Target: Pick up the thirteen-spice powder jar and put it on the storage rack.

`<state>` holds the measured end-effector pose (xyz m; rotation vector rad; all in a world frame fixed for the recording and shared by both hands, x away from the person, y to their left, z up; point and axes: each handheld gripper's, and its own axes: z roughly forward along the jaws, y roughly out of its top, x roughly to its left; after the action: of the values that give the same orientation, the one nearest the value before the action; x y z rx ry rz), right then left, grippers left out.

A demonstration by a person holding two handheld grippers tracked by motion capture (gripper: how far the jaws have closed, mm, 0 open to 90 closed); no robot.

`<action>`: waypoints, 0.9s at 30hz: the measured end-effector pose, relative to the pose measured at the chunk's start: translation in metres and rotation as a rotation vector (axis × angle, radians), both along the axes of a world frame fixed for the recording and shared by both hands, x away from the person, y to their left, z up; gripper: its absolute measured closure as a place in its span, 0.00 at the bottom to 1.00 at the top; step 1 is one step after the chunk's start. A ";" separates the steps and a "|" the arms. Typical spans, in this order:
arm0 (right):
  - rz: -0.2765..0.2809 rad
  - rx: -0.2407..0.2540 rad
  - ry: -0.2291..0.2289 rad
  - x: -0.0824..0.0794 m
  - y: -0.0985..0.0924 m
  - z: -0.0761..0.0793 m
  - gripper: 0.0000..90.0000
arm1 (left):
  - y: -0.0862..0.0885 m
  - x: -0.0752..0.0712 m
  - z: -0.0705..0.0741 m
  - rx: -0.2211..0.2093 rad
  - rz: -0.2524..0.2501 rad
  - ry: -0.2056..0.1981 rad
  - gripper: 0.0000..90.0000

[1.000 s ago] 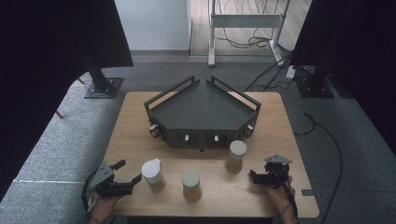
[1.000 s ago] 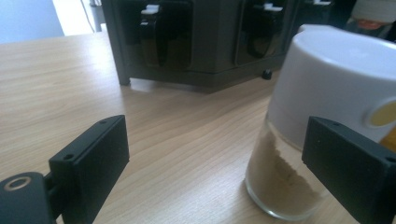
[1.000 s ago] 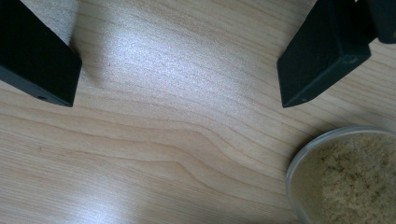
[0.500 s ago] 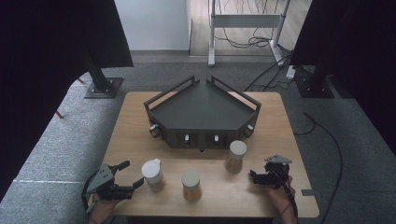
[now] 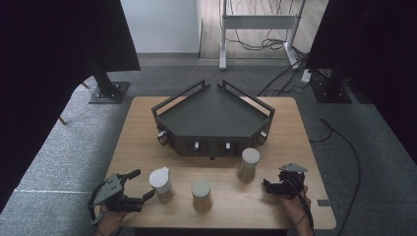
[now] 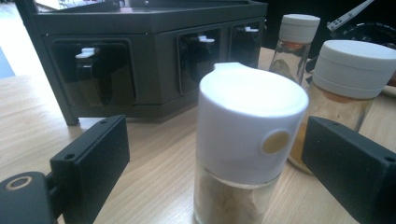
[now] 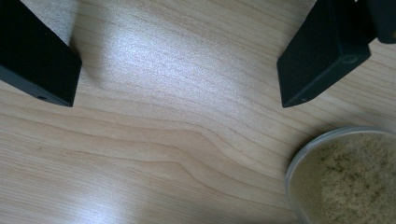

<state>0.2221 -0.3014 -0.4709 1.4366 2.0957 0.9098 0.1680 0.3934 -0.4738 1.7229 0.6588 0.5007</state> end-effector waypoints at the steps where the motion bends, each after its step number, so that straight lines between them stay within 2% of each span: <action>1: 0.000 0.000 0.000 0.000 0.000 0.000 0.00 | -0.002 0.000 0.000 0.002 -0.007 -0.005 0.08; 10: 0.000 0.000 0.000 0.000 0.000 0.000 0.00 | -0.009 0.001 0.000 0.000 -0.022 -0.016 0.08; 18: 0.000 0.000 0.000 0.000 0.000 0.000 0.00 | -0.022 0.004 0.000 0.018 -0.031 -0.014 0.08; 27: 0.000 0.000 0.000 0.000 0.000 0.000 0.00 | -0.036 0.007 -0.002 0.026 -0.019 -0.010 0.09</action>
<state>0.2222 -0.3014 -0.4709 1.4367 2.0958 0.9097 0.1749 0.3575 -0.4756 1.7482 0.6310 0.5058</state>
